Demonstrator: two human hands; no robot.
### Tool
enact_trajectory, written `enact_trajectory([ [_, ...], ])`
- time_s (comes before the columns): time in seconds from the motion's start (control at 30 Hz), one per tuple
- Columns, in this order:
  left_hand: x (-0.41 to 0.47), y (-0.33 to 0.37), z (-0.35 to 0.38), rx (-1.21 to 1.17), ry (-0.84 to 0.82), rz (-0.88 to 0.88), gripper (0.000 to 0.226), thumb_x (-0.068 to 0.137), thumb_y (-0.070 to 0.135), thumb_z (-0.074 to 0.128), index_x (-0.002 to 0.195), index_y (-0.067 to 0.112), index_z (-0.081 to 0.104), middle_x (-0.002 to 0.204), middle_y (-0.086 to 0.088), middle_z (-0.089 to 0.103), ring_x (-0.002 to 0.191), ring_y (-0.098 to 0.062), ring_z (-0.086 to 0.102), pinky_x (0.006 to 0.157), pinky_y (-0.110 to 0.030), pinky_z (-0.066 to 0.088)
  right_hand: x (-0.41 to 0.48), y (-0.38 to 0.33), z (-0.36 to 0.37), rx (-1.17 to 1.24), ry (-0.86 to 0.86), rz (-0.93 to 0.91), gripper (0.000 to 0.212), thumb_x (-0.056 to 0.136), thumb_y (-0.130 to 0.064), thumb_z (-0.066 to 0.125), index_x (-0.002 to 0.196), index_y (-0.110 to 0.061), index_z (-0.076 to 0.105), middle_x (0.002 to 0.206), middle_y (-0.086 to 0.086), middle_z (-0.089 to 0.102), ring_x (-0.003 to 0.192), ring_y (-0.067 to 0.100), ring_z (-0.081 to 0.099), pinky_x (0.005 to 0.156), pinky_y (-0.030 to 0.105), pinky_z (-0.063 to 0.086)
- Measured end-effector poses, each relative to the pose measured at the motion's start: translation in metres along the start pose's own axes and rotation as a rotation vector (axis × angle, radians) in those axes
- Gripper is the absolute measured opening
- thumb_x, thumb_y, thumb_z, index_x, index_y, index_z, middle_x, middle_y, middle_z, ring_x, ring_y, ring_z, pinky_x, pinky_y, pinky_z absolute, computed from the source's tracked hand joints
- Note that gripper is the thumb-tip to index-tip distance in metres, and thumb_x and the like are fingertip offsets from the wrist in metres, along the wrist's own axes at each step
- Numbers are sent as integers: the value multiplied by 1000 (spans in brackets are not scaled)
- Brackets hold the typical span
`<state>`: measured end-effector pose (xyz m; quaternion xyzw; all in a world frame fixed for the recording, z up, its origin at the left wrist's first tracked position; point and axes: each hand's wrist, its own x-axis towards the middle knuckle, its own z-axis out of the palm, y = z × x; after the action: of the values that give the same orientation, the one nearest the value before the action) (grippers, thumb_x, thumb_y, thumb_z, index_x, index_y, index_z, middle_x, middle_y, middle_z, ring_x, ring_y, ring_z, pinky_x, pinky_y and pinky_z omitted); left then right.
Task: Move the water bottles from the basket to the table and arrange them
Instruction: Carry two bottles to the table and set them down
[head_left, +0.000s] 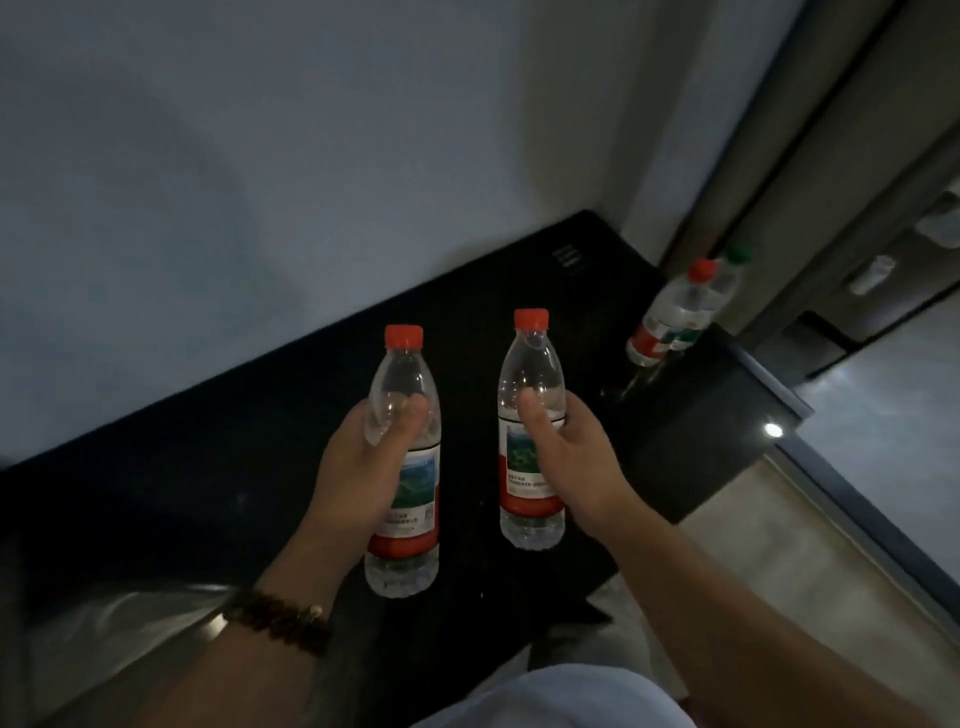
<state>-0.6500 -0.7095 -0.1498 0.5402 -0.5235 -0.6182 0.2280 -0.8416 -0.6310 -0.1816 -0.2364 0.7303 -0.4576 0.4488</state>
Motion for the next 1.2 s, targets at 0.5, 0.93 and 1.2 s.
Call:
enact_trajectory([
  [0.5, 81, 38, 186, 164, 18, 52, 37, 82, 24, 83, 112, 36, 65, 109, 13, 70, 104, -1, 69, 84, -23, 53, 169, -24, -189, -405, -443, -118, 49, 77, -42, 88, 114, -36, 56, 109, -13, 68, 100, 5, 68, 80, 27, 58],
  [0.93, 115, 42, 217, 499, -45, 48, 58, 76, 34, 88, 126, 30, 60, 118, 15, 62, 106, 1, 60, 89, -22, 49, 202, -37, -229, -780, -515, -404, 73, 77, -31, 88, 138, -28, 48, 113, -11, 66, 104, 9, 65, 91, 28, 53],
  [1.2, 127, 37, 231, 446, -73, 11, 54, 75, 25, 90, 123, 27, 65, 119, 10, 68, 112, -6, 65, 103, -36, 53, 219, -16, -226, -919, -446, -336, 56, 76, -21, 87, 125, -22, 59, 111, -5, 65, 104, 17, 64, 90, 33, 51],
])
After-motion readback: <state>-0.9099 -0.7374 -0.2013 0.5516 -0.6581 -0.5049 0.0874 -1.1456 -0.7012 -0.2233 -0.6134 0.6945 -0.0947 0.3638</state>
